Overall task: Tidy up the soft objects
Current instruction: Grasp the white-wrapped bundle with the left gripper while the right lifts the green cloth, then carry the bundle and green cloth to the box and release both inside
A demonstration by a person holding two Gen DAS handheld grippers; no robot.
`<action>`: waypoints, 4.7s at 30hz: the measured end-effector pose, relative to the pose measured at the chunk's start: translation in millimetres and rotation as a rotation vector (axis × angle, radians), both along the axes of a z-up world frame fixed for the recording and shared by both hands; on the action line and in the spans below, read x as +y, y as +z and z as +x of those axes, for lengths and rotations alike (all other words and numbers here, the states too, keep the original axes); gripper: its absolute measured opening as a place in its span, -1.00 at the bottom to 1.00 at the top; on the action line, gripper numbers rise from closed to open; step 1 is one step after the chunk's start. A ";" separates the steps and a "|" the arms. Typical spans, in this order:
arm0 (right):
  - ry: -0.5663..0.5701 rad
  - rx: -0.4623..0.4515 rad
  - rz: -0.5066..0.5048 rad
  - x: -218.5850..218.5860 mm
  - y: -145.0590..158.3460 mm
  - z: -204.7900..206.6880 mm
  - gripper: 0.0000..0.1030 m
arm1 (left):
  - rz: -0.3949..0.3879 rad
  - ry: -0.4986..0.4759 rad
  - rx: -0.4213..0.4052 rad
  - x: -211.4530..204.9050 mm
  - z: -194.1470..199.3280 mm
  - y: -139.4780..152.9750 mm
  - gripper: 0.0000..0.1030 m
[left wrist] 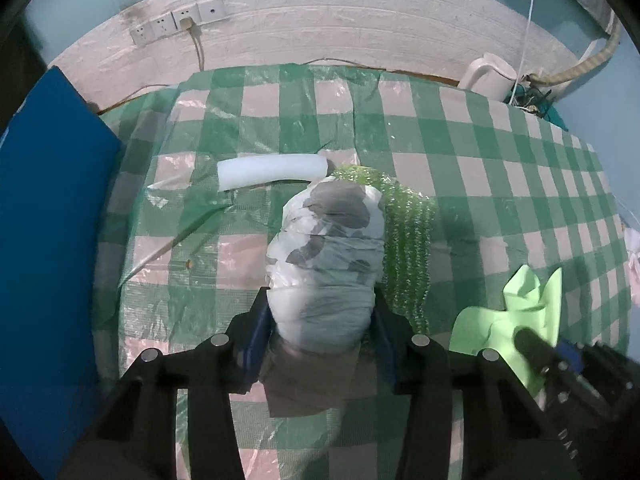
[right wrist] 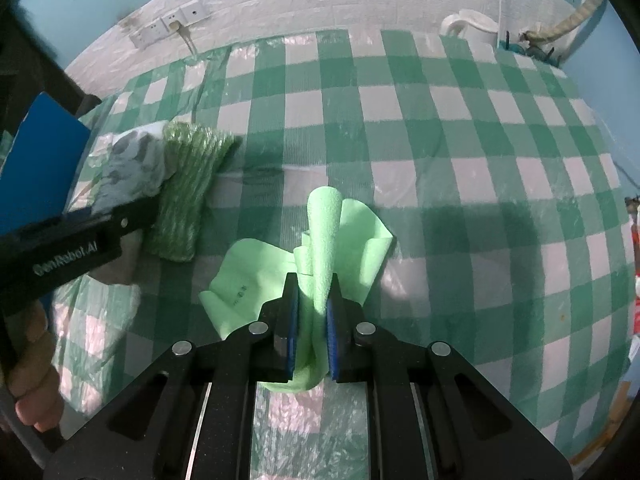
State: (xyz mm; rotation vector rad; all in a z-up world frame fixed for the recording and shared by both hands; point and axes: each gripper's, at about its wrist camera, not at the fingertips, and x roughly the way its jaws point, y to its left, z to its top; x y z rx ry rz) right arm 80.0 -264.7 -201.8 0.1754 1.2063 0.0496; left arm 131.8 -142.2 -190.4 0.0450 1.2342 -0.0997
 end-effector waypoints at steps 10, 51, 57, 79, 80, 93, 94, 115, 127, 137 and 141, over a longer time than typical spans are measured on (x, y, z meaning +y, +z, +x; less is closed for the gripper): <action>0.013 -0.041 -0.037 9.8 19.2 1.8 -0.78 | 0.033 -0.018 -0.060 6.2 -16.4 11.0 -0.19; 0.121 -0.252 -0.049 73.9 126.6 -23.8 -0.78 | 0.056 -0.006 -0.233 72.0 -87.2 105.4 -0.19; 0.161 -0.270 -0.039 98.9 135.5 -22.2 -0.78 | 0.059 0.034 -0.247 92.6 -92.4 113.7 -0.19; 0.319 -0.316 -0.021 200.4 157.5 -6.6 -0.78 | 0.056 0.167 -0.303 172.6 -102.2 134.6 -0.19; 0.323 -0.316 -0.021 203.6 158.6 -5.9 -0.78 | 0.056 0.173 -0.302 176.0 -102.0 134.2 -0.19; 0.425 -0.326 -0.030 266.1 161.2 4.4 -0.78 | 0.071 0.254 -0.297 222.7 -101.6 129.9 -0.19; 0.434 -0.324 -0.032 270.8 160.0 5.0 -0.78 | 0.072 0.261 -0.293 225.5 -101.0 128.8 -0.19; 0.528 -0.235 -0.003 330.2 124.9 17.8 -0.77 | 0.059 0.371 -0.240 282.9 -97.3 110.3 -0.17; 0.480 -0.263 0.004 325.5 127.2 18.9 0.08 | 0.079 0.395 -0.240 291.4 -98.0 107.0 0.35; 0.427 -0.266 0.005 297.6 129.6 15.3 0.18 | 0.070 0.347 -0.265 274.9 -100.2 111.4 0.40; 0.393 -0.262 0.008 278.8 128.3 12.7 0.20 | 0.073 0.319 -0.272 262.6 -100.5 113.6 0.44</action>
